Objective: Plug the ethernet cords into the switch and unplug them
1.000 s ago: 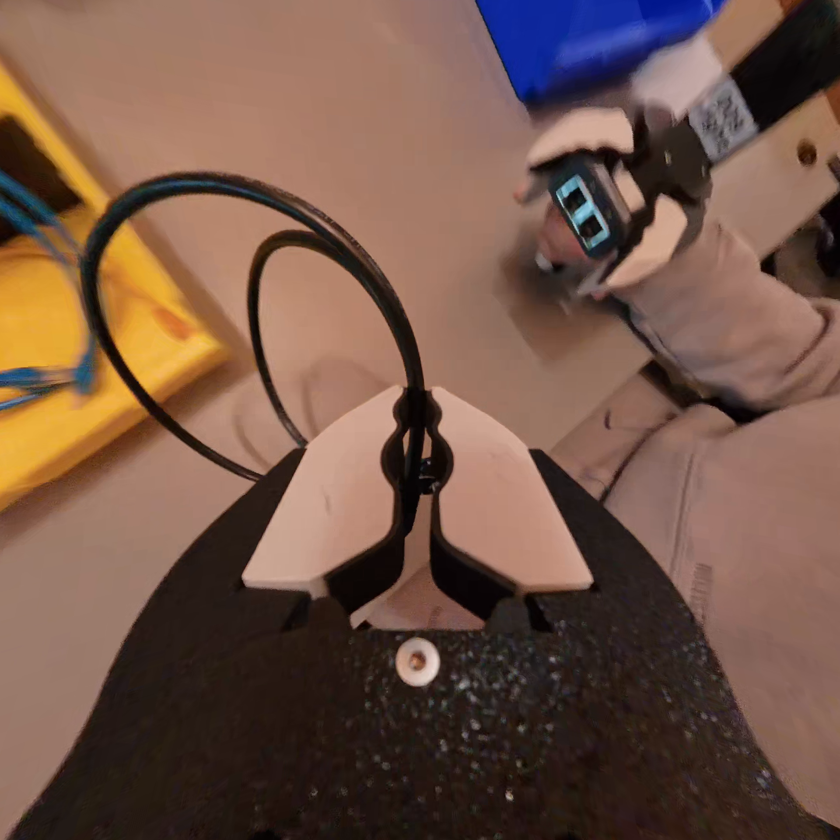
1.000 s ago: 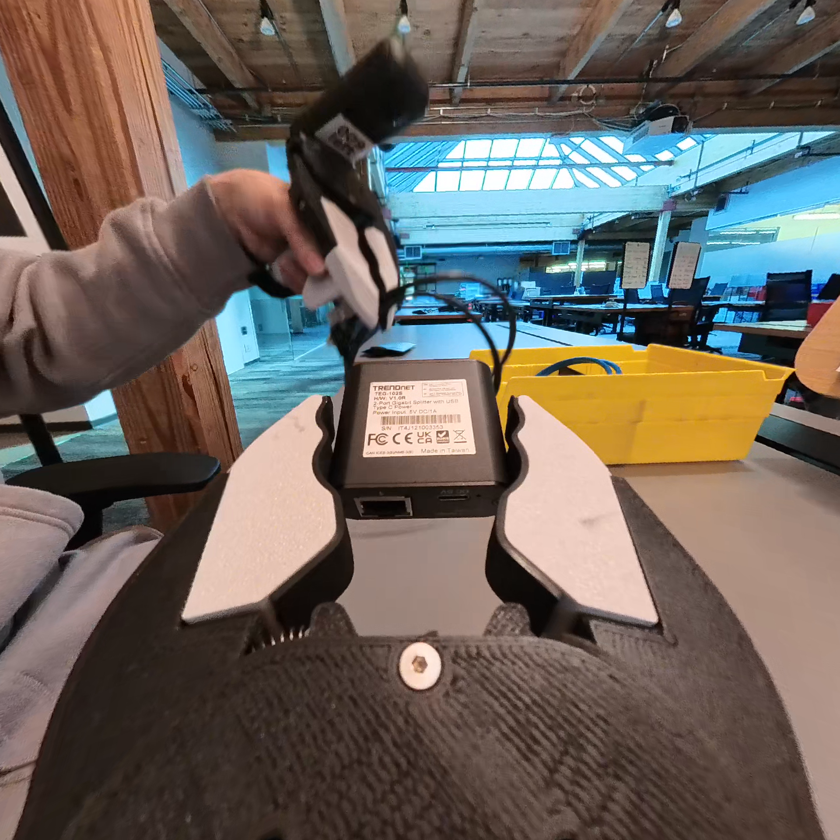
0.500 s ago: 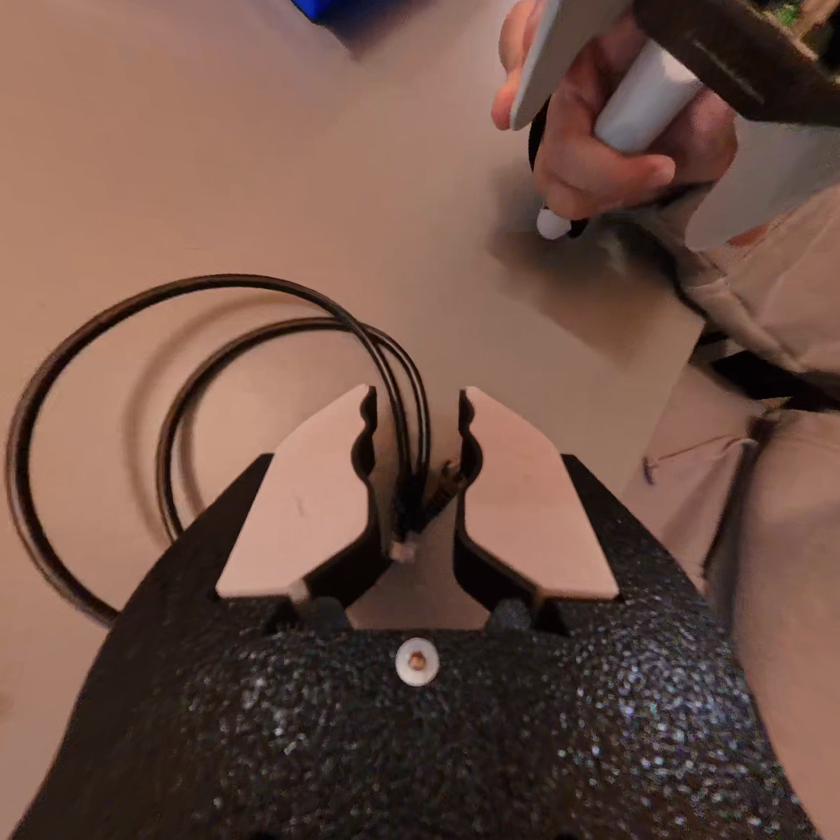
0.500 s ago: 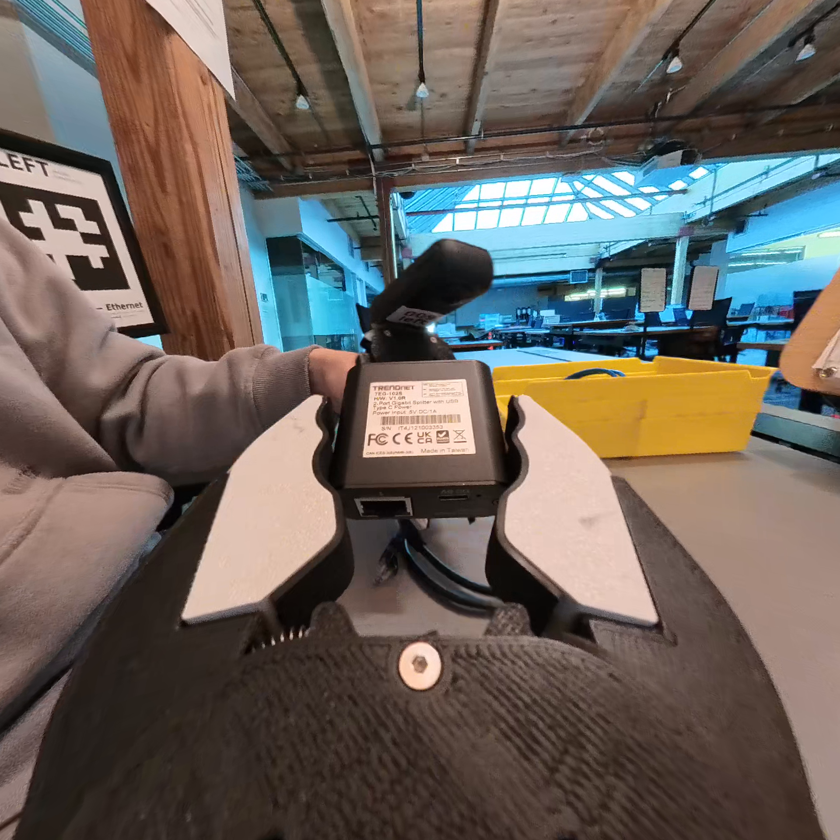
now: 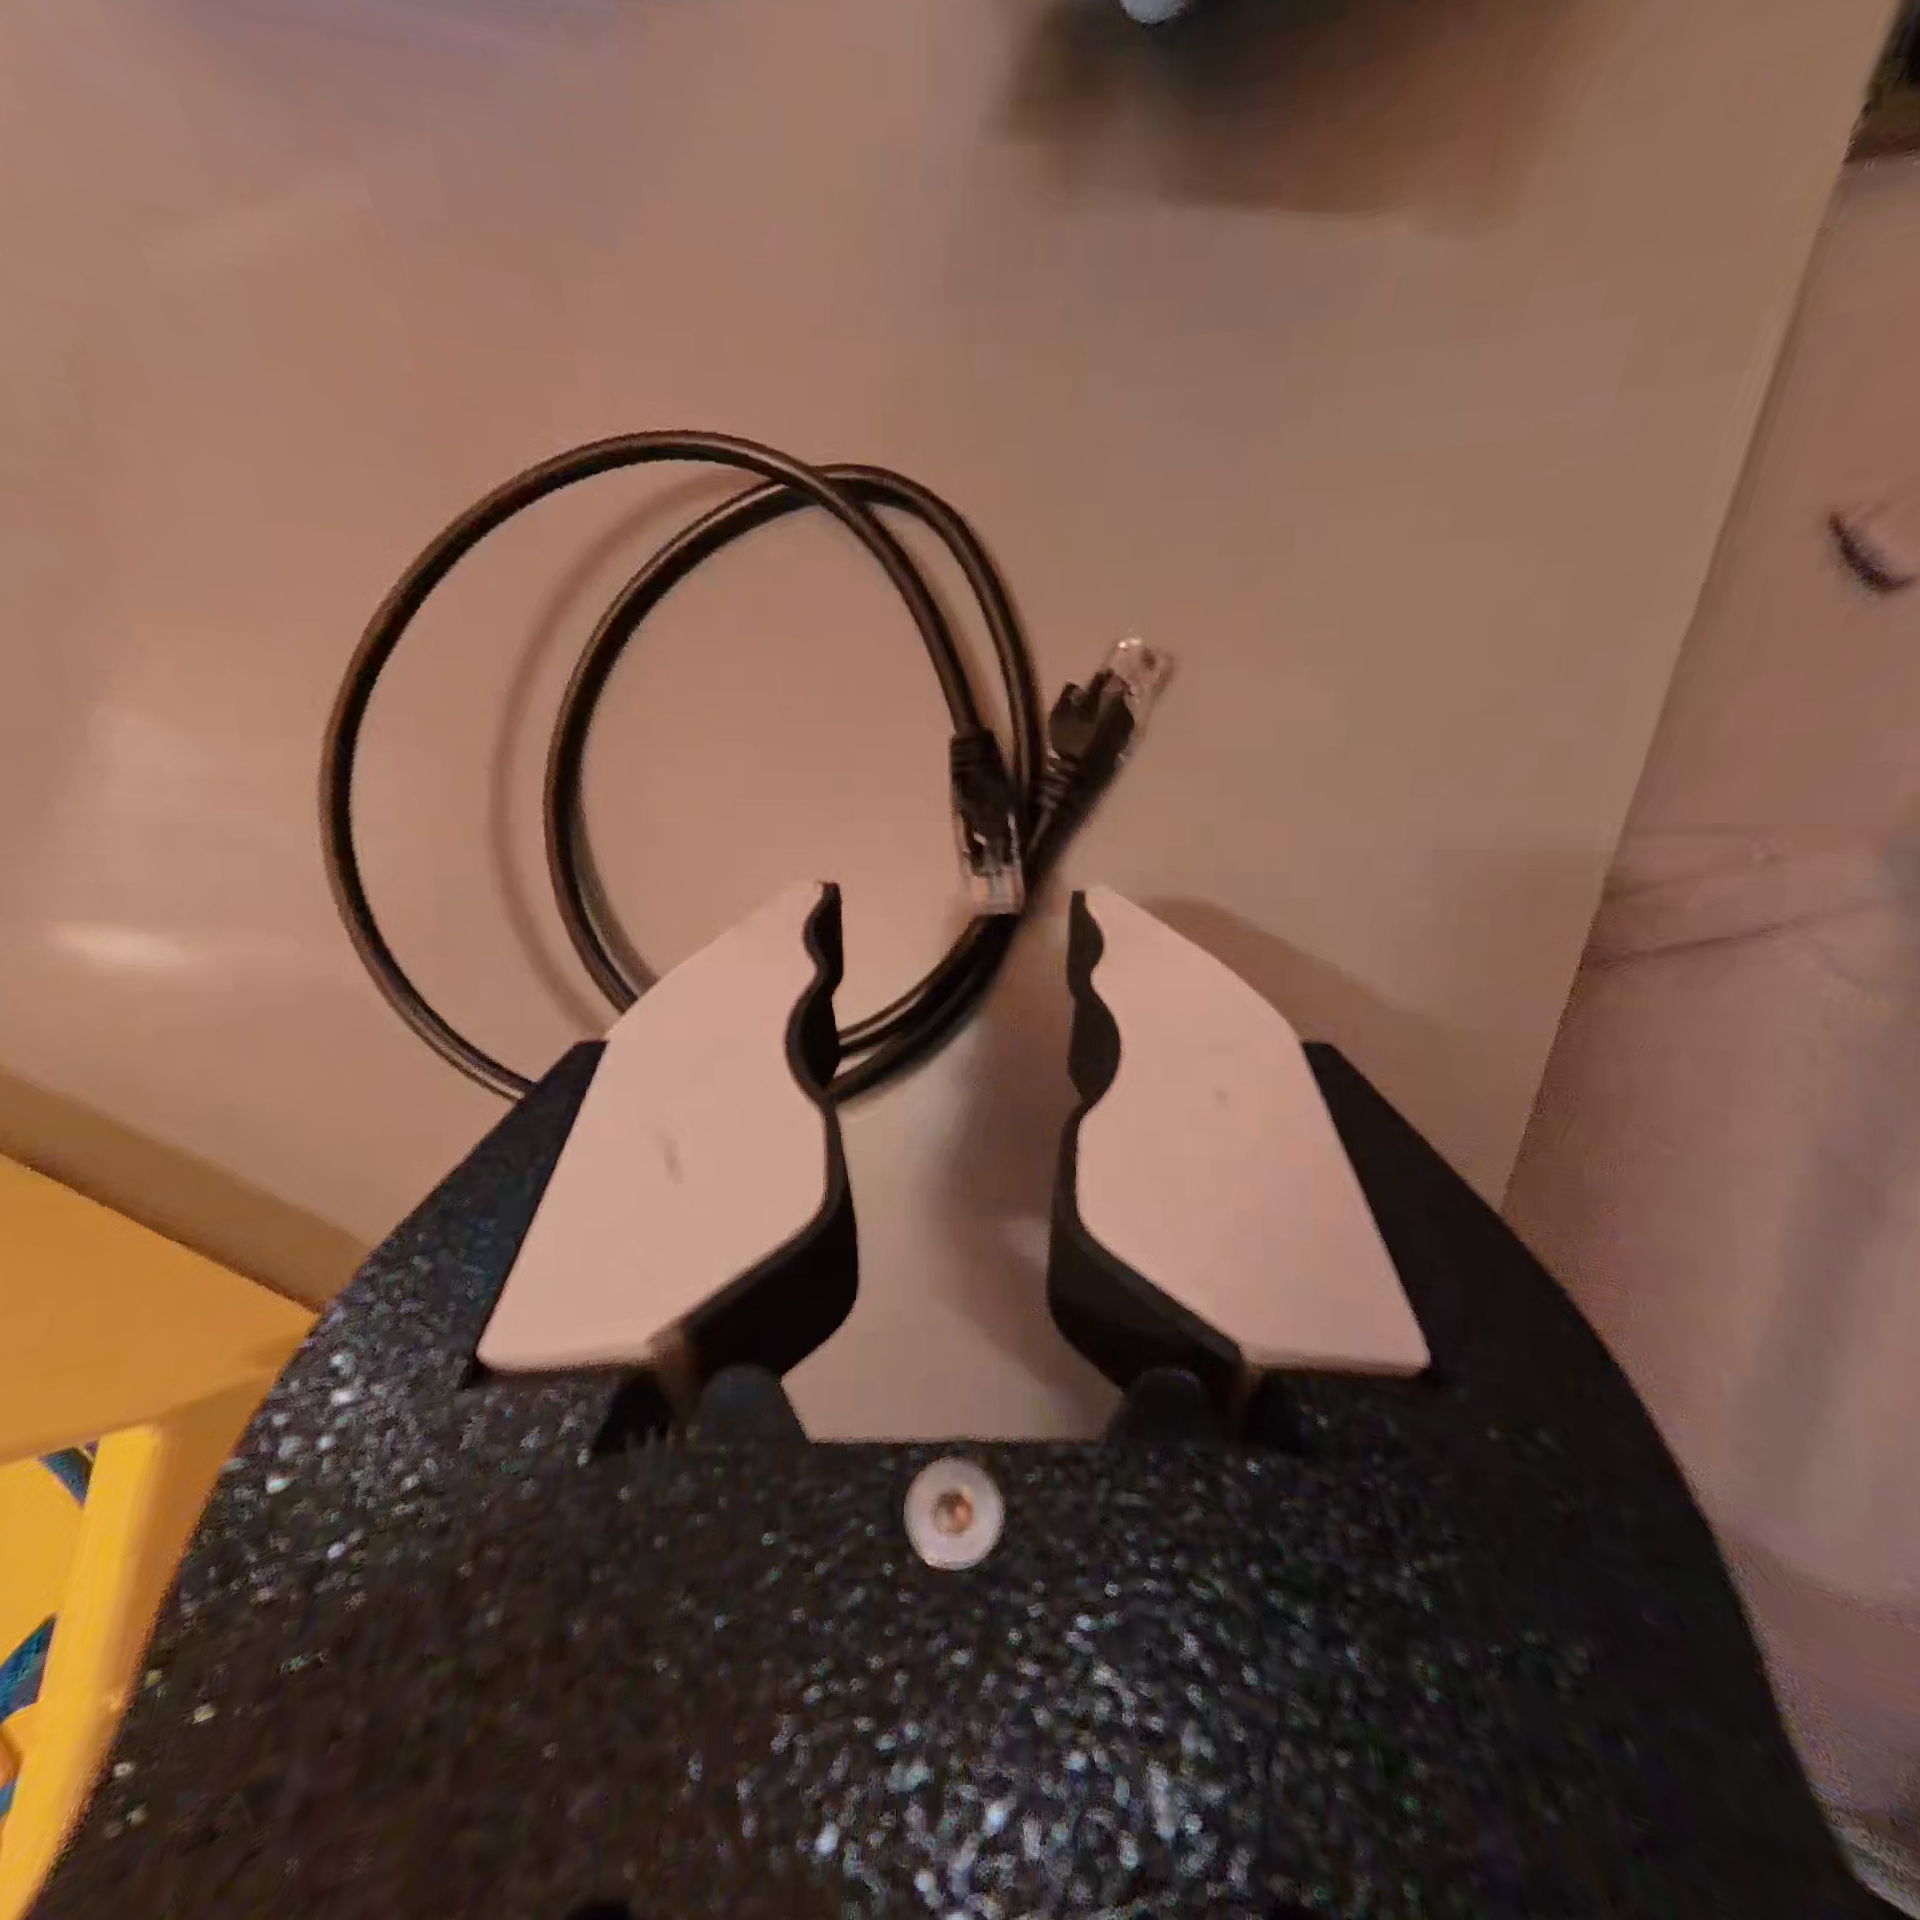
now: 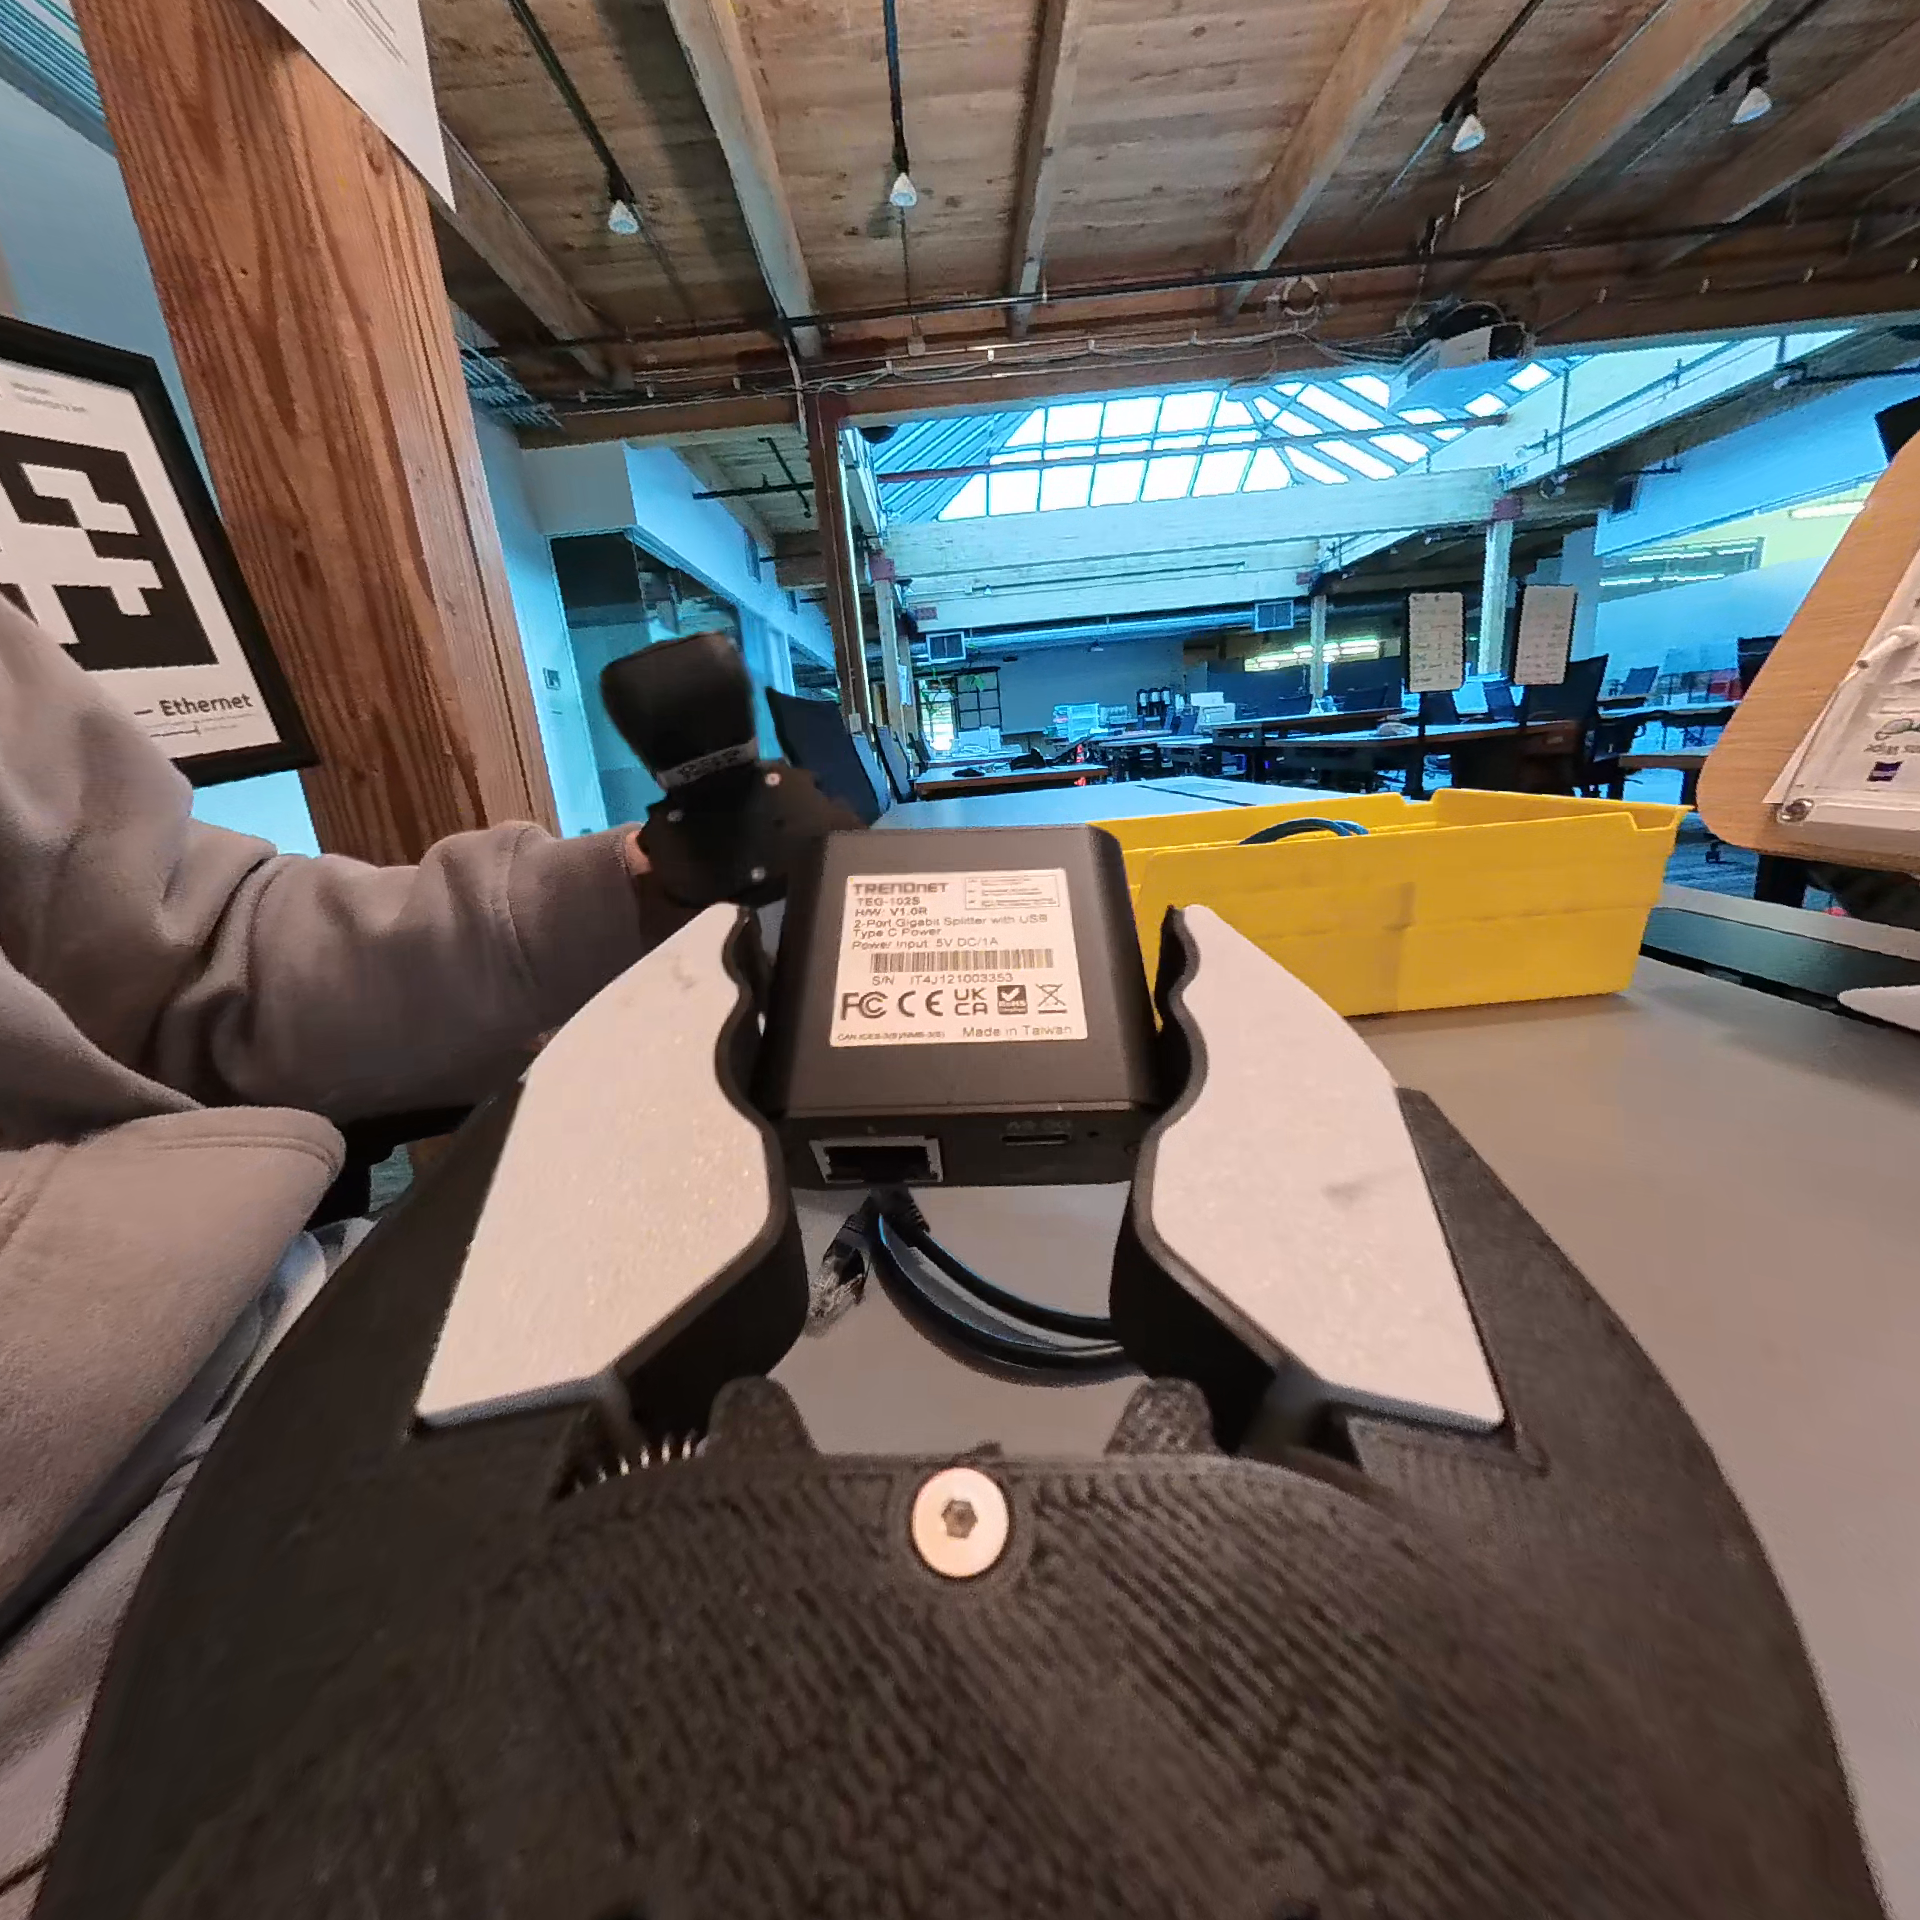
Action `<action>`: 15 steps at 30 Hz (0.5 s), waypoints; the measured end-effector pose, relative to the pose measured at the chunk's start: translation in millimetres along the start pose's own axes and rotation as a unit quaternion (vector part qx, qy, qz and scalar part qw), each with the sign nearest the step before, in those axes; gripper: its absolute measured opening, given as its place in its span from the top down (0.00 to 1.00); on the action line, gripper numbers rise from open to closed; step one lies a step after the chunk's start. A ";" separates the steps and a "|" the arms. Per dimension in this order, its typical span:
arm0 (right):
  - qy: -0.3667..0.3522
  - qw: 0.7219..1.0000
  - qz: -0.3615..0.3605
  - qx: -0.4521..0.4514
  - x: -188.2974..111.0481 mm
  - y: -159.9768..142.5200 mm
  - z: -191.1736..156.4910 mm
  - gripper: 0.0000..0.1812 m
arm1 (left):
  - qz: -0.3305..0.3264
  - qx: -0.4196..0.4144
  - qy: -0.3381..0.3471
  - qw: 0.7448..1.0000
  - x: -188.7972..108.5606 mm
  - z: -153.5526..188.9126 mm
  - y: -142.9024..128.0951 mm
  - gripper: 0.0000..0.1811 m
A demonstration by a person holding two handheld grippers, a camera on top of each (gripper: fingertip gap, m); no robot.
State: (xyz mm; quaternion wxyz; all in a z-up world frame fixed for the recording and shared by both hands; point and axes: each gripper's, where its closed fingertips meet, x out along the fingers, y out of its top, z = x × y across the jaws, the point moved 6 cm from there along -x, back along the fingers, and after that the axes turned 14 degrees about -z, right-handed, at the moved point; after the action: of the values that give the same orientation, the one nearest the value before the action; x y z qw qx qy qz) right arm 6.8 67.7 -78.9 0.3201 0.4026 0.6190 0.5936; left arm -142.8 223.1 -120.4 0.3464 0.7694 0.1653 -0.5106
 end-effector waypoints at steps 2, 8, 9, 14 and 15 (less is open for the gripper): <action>0.001 1.000 -0.005 -0.002 1.7 -0.5 -0.4 0.60 | 0.016 0.034 0.024 0.999 1.0 7.9 0.8 0.79; 0.000 1.000 -0.012 -0.007 3.7 -1.0 -1.7 0.60 | 0.020 0.082 0.103 0.991 13.2 15.9 1.0 0.82; 0.001 1.000 -0.012 -0.008 3.6 -1.0 -1.7 0.60 | 0.026 0.057 0.091 0.994 14.9 14.2 0.9 0.82; 0.002 1.000 -0.013 -0.010 3.9 -1.1 -2.3 0.59 | 0.010 -0.021 0.023 0.999 22.8 11.6 -1.5 0.81; 0.001 1.000 -0.013 -0.010 3.8 -1.1 -2.2 0.59 | 0.009 -0.014 0.031 0.999 23.7 12.2 -0.5 0.81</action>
State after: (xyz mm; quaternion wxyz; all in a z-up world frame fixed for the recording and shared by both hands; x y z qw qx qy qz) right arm 3.0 69.9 -79.5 0.3307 0.3910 0.6185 0.5959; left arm -141.2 212.6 -144.8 0.3561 0.7816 0.1761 -0.4808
